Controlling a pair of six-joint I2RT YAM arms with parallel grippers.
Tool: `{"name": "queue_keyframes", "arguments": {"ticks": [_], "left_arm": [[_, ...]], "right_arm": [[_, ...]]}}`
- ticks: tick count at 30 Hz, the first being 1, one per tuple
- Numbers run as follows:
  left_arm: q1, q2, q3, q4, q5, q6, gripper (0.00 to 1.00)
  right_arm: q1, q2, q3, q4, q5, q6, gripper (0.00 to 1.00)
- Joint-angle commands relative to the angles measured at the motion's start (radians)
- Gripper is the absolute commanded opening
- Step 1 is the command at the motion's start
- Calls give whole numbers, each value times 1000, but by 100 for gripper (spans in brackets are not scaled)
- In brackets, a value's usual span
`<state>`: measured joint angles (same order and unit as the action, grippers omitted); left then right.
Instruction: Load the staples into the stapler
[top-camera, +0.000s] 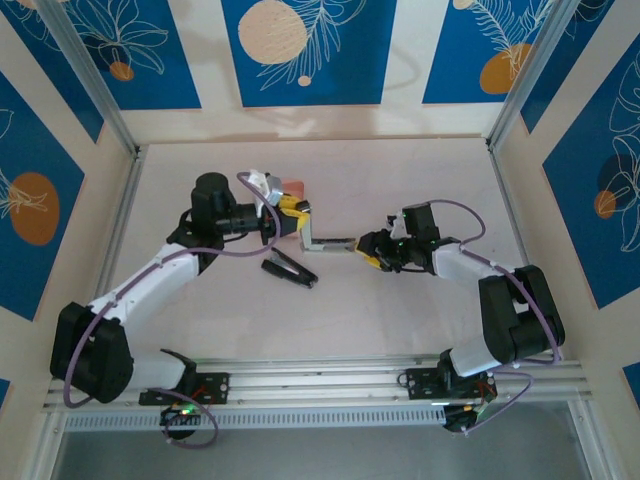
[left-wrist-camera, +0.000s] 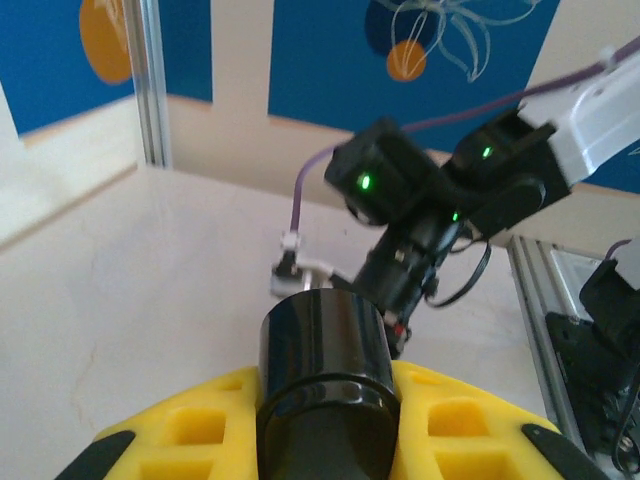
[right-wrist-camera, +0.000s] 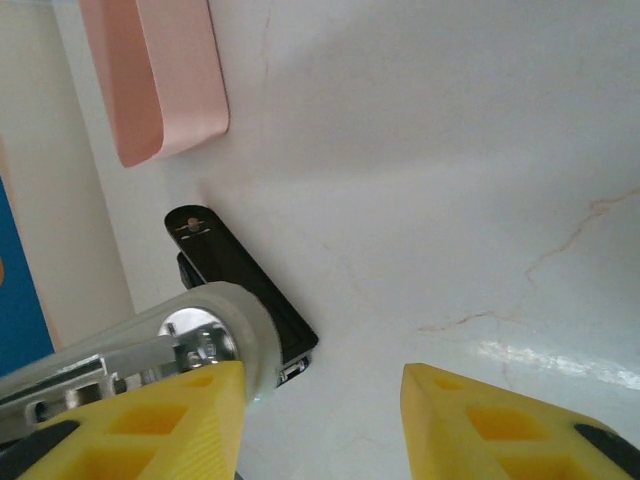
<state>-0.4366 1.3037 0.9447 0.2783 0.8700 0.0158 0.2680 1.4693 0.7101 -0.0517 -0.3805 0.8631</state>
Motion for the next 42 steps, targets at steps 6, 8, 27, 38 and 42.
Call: {"name": "queue_keyframes", "arguments": {"ticks": [6, 8, 27, 38, 42], "left_arm": [[-8, -28, 76, 94, 50, -8, 0], [-8, -24, 83, 83, 50, 4, 0], [-9, 28, 85, 278, 156, -63, 0], [-10, 38, 77, 339, 198, -93, 0], [-10, 39, 73, 351, 202, -100, 0]], "right_arm": [[4, -156, 18, -28, 63, -236, 53], [3, -209, 31, -49, 86, -327, 55], [184, -120, 322, -173, -214, -1412, 64], [192, 12, 438, -217, -321, -1479, 61], [188, 32, 458, -226, -372, -1479, 55]]}}
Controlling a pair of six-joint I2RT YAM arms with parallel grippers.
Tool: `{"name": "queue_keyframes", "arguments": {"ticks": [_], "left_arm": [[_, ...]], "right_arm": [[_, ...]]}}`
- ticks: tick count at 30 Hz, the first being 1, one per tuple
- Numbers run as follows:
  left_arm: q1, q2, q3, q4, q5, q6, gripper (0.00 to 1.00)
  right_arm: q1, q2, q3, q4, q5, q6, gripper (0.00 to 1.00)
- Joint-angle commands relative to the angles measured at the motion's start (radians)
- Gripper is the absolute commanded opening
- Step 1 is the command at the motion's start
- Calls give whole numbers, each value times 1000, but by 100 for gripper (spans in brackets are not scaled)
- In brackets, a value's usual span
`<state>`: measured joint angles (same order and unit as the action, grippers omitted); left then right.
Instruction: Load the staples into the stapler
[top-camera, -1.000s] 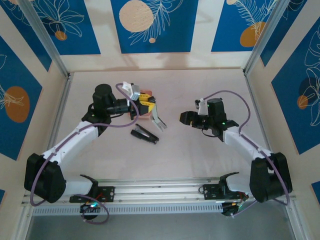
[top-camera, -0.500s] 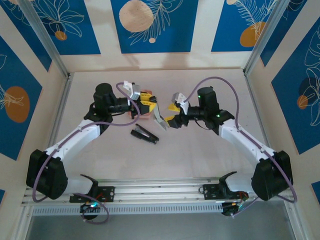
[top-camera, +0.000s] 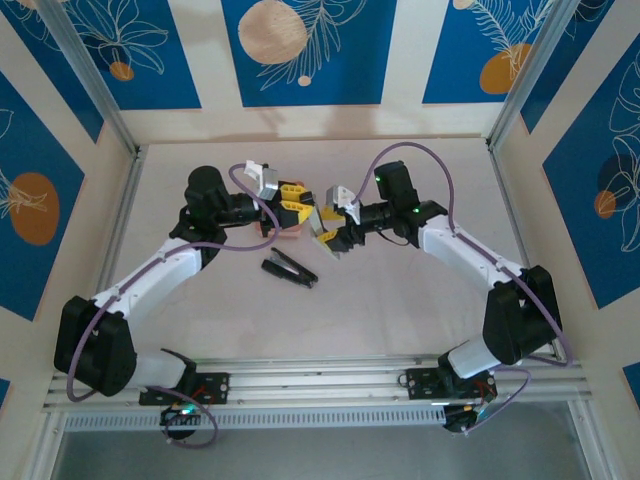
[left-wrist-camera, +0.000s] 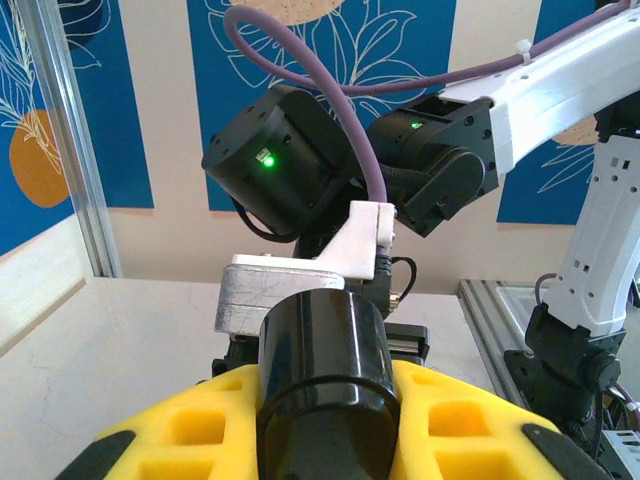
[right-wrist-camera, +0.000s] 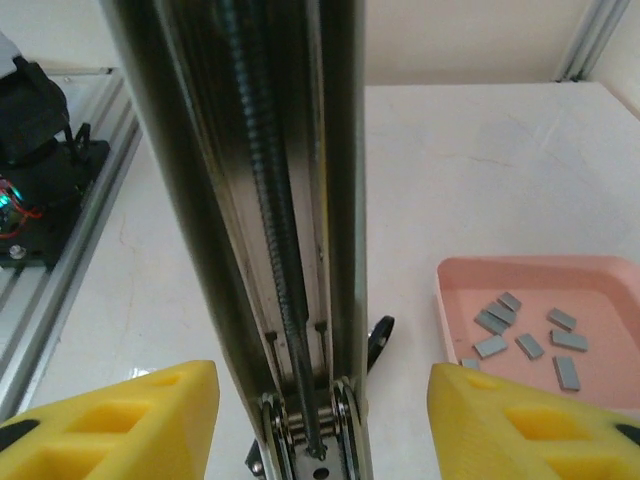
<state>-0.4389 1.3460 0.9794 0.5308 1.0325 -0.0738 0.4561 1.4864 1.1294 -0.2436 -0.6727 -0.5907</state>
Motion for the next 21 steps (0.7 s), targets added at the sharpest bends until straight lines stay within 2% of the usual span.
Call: {"name": "queue_keyframes", "arguments": {"ticks": [1, 5, 12, 14, 21], "left_arm": [[-7, -3, 38, 103, 39, -11, 0], [-8, 1, 35, 115, 40, -22, 0], [-8, 12, 21, 174, 41, -61, 0], [-7, 14, 21, 184, 40, -69, 0], [-7, 15, 13, 182, 34, -65, 0]], "right_arm": [[0, 18, 44, -42, -94, -27, 53], [-8, 23, 51, -60, -144, -28, 41], [-9, 20, 50, -63, -190, -25, 41], [-10, 22, 50, -66, -202, -25, 38], [-20, 16, 50, -70, -225, -13, 21]]}}
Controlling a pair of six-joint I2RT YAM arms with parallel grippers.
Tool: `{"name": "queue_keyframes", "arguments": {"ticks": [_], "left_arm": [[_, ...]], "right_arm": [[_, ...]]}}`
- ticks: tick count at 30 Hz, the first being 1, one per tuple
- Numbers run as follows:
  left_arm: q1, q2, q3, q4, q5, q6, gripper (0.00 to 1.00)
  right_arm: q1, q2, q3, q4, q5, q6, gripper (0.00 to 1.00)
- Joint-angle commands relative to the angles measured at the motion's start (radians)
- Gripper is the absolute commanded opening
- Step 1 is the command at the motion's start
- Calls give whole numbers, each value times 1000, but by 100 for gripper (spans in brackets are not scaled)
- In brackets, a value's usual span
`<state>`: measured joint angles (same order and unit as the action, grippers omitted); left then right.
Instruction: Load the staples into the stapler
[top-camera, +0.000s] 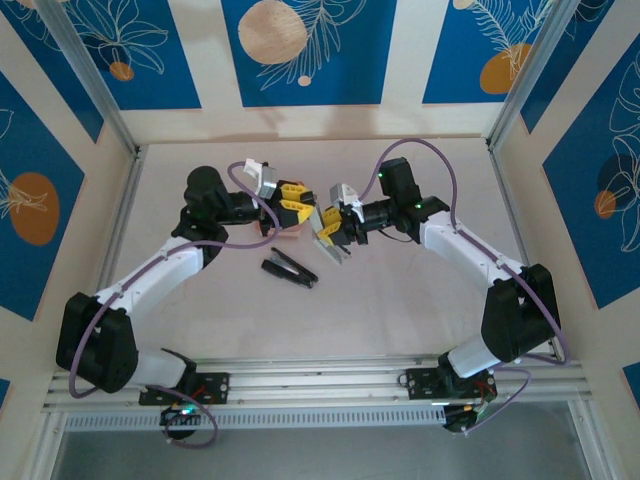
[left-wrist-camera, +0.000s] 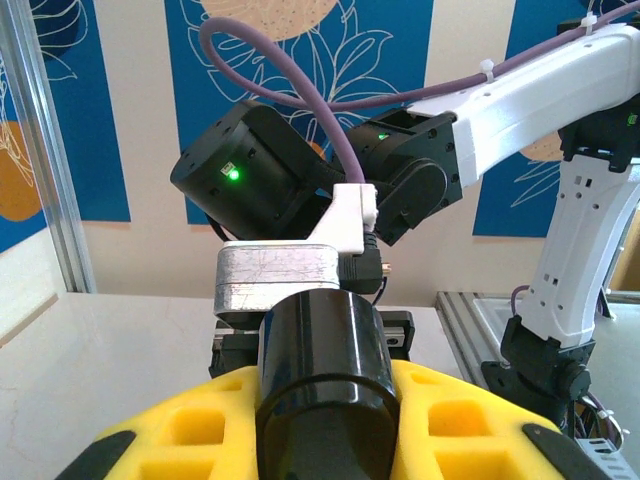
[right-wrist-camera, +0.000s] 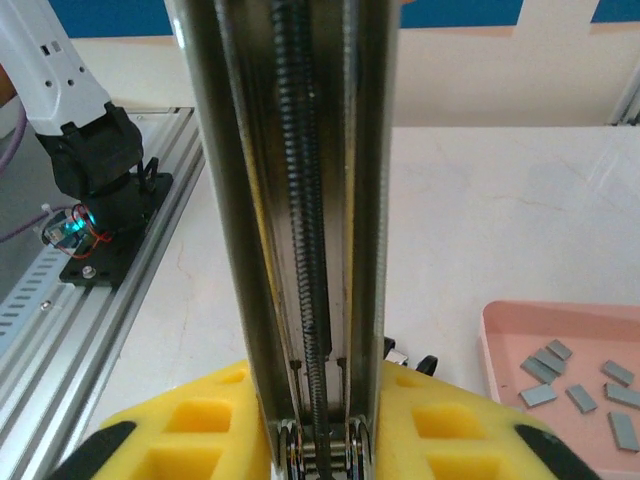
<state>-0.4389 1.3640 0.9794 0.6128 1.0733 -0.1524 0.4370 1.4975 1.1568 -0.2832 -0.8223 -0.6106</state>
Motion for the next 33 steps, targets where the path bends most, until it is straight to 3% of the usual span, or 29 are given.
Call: {"name": "queue_keyframes", "arguments": {"ticks": [1, 6, 9, 14, 28, 33], "left_arm": [[-7, -4, 8, 102, -13, 17, 0], [-8, -3, -3, 115, -19, 11, 0], [-8, 1, -1, 126, -10, 0, 0], [-7, 3, 4, 130, 1, -4, 0], [-15, 13, -3, 167, 22, -34, 0], [-17, 20, -11, 202, 14, -61, 0]], "right_arm": [[-4, 2, 18, -27, -73, 10, 20], [-14, -21, 0, -15, -68, 28, 18], [-12, -21, 1, -9, -67, 38, 35], [-6, -10, 6, 27, -86, 65, 41], [17, 44, 42, 54, -126, 107, 38], [8, 40, 33, 80, -115, 139, 22]]}}
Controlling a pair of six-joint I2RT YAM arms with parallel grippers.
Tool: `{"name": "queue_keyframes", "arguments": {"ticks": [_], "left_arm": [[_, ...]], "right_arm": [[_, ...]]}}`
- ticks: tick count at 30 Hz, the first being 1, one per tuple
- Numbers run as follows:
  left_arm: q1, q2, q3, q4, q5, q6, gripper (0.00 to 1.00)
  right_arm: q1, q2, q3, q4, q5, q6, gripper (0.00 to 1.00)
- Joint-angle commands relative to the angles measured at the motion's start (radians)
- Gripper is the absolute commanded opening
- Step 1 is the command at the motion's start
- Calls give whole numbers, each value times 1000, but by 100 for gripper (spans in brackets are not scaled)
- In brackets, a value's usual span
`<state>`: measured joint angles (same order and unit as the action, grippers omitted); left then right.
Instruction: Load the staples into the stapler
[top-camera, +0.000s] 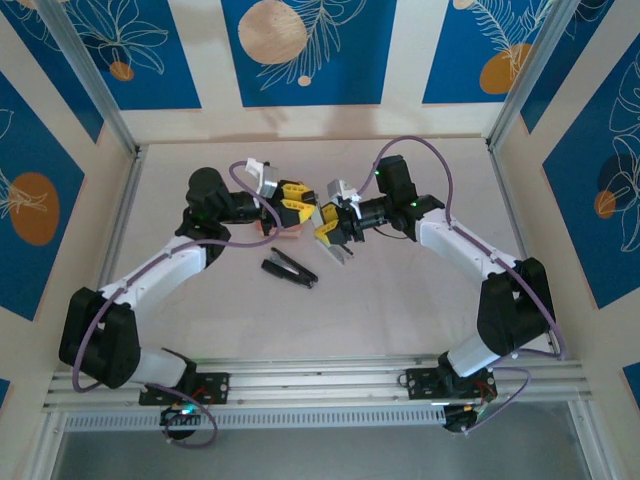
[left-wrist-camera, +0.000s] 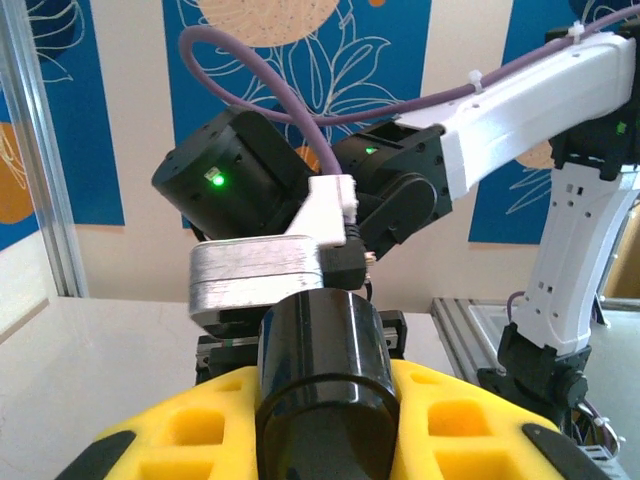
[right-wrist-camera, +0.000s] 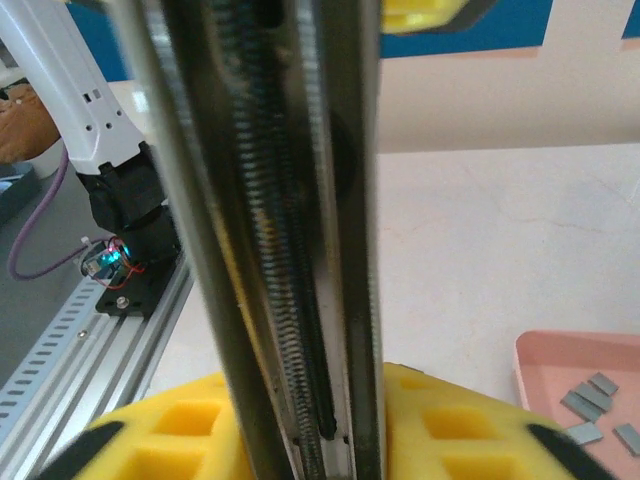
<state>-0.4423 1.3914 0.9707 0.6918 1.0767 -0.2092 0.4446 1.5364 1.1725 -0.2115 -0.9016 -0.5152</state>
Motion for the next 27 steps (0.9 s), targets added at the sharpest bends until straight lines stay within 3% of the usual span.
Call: {"name": "queue_keyframes", "arguments": {"ticks": [1, 3, 5, 6, 10, 14, 17, 22, 27], "left_arm": [[-12, -8, -7, 123, -6, -2, 4], [-12, -19, -24, 111, -56, 13, 17], [-13, -38, -42, 66, -141, 48, 40], [-13, -51, -50, 38, -183, 68, 47], [-13, -108, -106, -122, -451, 150, 62], [-12, -173, -188, -197, -764, 185, 68], [-12, -197, -205, -293, -910, 213, 68], [-12, -214, -222, -394, -1003, 222, 69], [-11, -218, -251, -405, -1017, 188, 69]], "right_arm": [[-5, -6, 14, 9, -31, 55, 18], [-14, -22, 0, 12, -1, 97, 12], [-23, -49, -28, 32, 75, 182, 10], [-26, -62, -44, 43, 125, 228, 9], [-22, -96, -68, 10, 513, 550, 1], [-17, -33, 42, -248, 829, 850, 0], [10, 31, 103, -379, 988, 958, 0], [37, 129, 182, -480, 1145, 1067, 0], [37, 277, 326, -609, 1202, 1081, 0]]}}
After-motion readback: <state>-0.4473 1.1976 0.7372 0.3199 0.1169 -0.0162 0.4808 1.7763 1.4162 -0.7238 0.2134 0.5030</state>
